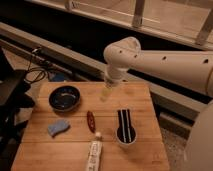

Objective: Move the arm in a circular motion

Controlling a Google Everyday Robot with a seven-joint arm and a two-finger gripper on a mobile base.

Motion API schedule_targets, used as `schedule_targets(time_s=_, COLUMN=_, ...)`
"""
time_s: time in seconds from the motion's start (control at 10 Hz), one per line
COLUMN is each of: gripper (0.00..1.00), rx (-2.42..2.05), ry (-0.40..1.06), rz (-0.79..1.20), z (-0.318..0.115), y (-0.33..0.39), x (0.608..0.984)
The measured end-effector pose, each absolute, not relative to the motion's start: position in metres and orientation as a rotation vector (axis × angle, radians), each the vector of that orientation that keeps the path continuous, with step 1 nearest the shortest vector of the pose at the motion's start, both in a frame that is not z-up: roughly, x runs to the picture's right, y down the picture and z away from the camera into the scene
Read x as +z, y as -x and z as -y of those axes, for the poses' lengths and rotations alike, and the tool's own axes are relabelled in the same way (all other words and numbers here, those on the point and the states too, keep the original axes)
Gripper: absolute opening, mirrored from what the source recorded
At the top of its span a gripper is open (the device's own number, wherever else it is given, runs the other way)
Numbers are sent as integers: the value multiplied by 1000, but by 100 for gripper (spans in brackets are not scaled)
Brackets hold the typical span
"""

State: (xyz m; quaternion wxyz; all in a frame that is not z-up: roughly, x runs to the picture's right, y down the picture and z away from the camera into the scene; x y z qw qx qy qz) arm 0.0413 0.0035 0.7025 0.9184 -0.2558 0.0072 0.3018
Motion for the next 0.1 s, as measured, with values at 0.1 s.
schedule_targets(time_s=0.1, gripper=80, rx=621, ry=511, rz=-20, z=1, y=-51, x=703)
